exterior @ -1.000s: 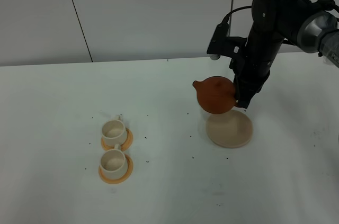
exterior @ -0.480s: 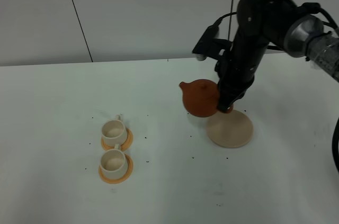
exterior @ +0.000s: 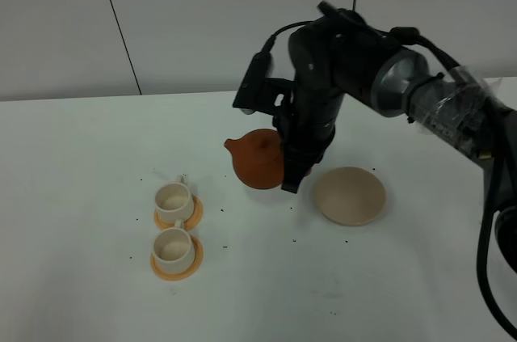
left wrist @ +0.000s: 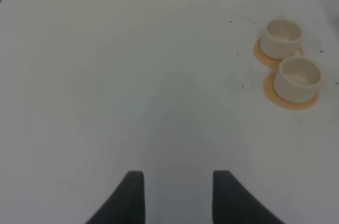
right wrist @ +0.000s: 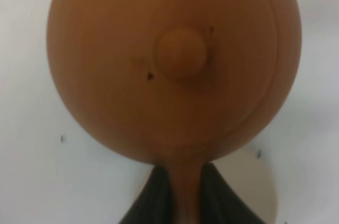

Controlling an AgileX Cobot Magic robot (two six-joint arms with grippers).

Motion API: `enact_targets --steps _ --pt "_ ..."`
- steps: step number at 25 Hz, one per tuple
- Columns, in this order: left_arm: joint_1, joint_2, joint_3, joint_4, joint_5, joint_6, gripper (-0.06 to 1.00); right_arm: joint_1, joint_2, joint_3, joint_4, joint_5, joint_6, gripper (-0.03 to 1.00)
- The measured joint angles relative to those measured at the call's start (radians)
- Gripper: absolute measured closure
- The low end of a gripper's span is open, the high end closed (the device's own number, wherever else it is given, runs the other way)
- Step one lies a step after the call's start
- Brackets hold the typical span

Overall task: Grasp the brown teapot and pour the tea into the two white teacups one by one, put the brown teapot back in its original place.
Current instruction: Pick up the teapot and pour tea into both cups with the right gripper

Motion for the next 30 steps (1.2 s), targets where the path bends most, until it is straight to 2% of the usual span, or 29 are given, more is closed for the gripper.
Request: enact_targets --steps 11,21,30 --pt "0.0 0.0 0.0 0.0 0.0 0.0 0.57 0.071 0.01 -0.001 -0.077 -0.123 0.06 0.88" --pt "0.0 0.0 0.0 0.0 0.0 0.0 0.57 0.122 0.061 -0.001 -0.236 -0.19 0.072 0.88" --pt "0.0 0.0 0.0 0.0 0.0 0.0 0.57 0.167 0.072 -0.001 -0.337 -0.222 0.074 0.88"
